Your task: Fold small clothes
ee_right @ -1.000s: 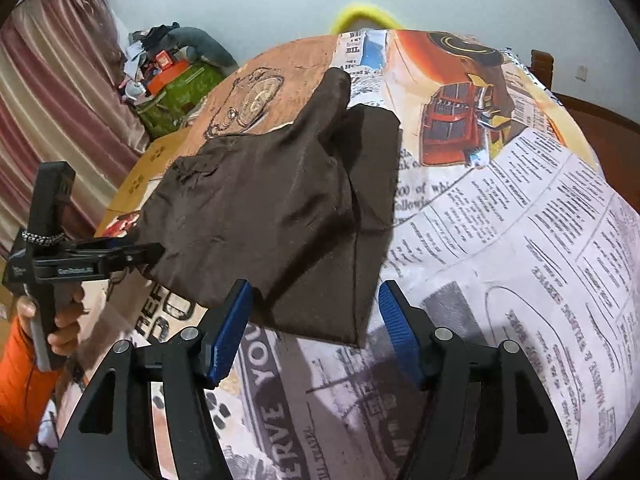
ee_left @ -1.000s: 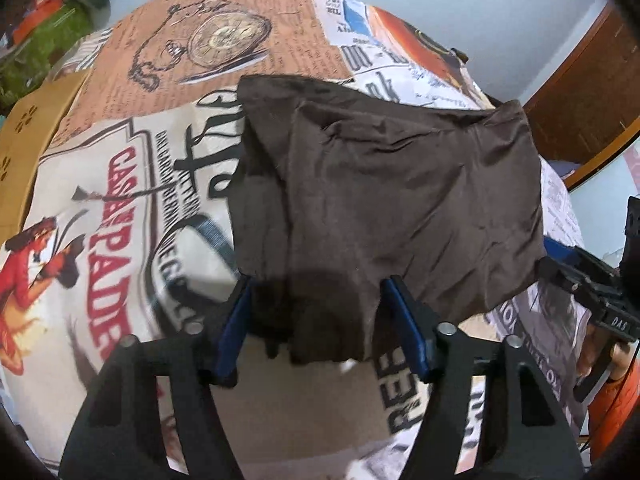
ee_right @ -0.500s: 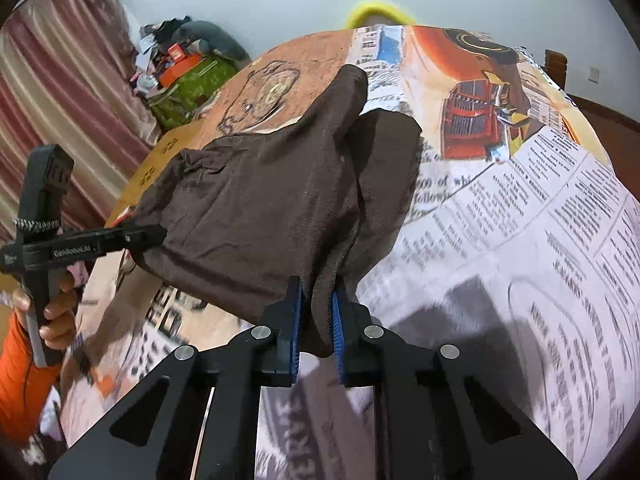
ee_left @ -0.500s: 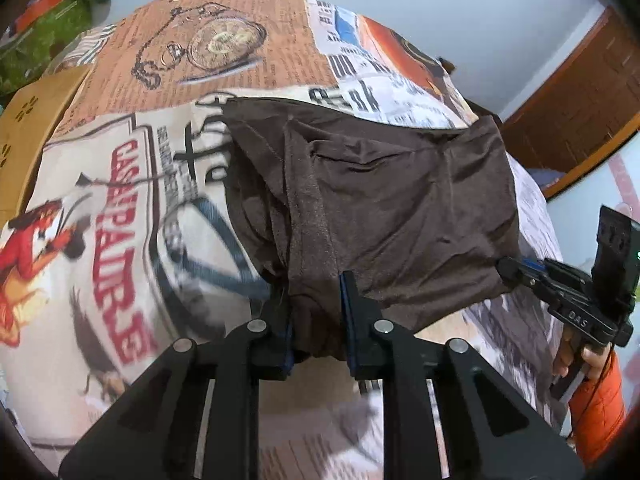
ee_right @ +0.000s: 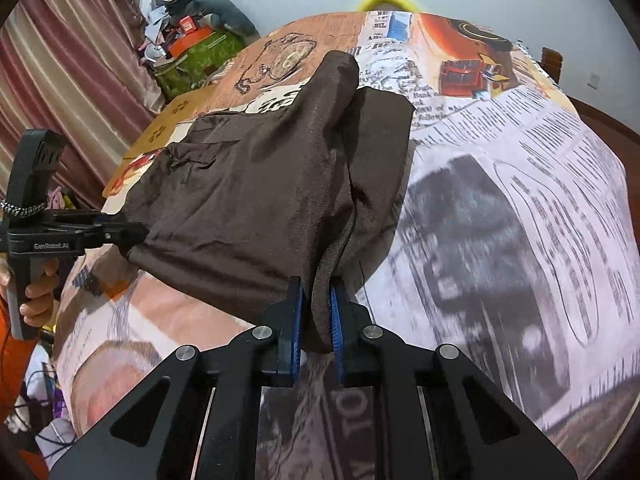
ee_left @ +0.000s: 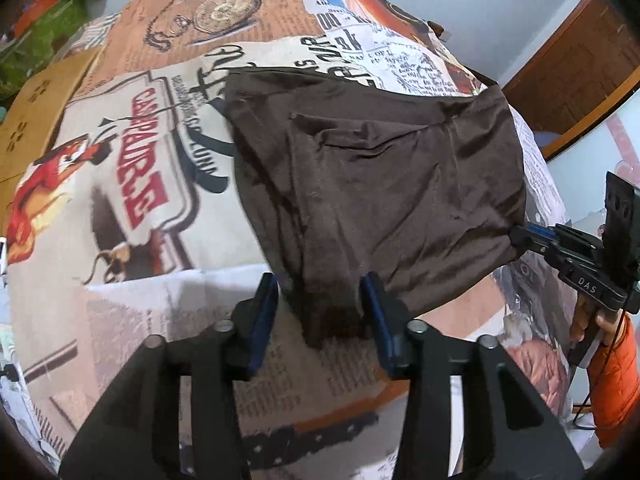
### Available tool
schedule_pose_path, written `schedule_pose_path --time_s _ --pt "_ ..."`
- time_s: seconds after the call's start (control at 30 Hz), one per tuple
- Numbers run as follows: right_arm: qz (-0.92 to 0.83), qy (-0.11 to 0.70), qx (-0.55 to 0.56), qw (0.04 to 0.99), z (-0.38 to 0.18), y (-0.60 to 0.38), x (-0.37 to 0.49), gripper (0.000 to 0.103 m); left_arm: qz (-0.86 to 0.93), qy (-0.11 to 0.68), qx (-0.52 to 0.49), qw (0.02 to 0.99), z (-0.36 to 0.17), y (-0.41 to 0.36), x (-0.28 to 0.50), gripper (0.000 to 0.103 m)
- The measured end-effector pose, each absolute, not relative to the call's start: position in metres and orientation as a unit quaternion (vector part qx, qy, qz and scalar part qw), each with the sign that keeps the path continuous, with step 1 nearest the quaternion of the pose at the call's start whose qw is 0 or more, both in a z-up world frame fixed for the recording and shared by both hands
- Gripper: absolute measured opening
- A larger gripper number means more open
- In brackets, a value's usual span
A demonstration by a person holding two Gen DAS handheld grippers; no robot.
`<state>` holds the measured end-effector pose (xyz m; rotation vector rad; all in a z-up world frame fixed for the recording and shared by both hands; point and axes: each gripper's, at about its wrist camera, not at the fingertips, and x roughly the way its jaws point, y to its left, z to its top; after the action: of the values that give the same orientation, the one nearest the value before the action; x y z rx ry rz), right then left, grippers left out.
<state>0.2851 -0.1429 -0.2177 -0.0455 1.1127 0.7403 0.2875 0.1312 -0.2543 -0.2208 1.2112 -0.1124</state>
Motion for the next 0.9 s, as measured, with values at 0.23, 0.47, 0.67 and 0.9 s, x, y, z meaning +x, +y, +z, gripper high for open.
schedule_pose_path --time_s 0.23,0.47,0.67,0.9 --pt "0.314 0.511 -0.01 0.8 -0.205 -0.155 0.285 0.045 -0.018 0.549 -0.085 0.831 -0.243 0.143 0.289 0.06" --pt "0.296 0.495 0.0 0.817 -0.203 -0.15 0.299 0.068 -0.001 0.542 -0.083 0.836 -0.253 0.15 0.324 0.068" --pt "0.293 0.505 0.008 0.812 -0.219 -0.137 0.318 0.068 -0.013 0.551 -0.108 0.828 -0.274 0.155 0.352 0.068" --pt "0.319 0.507 0.024 0.8 -0.232 -0.125 0.332 0.069 -0.041 0.545 -0.113 0.83 -0.28 0.152 0.365 0.051"
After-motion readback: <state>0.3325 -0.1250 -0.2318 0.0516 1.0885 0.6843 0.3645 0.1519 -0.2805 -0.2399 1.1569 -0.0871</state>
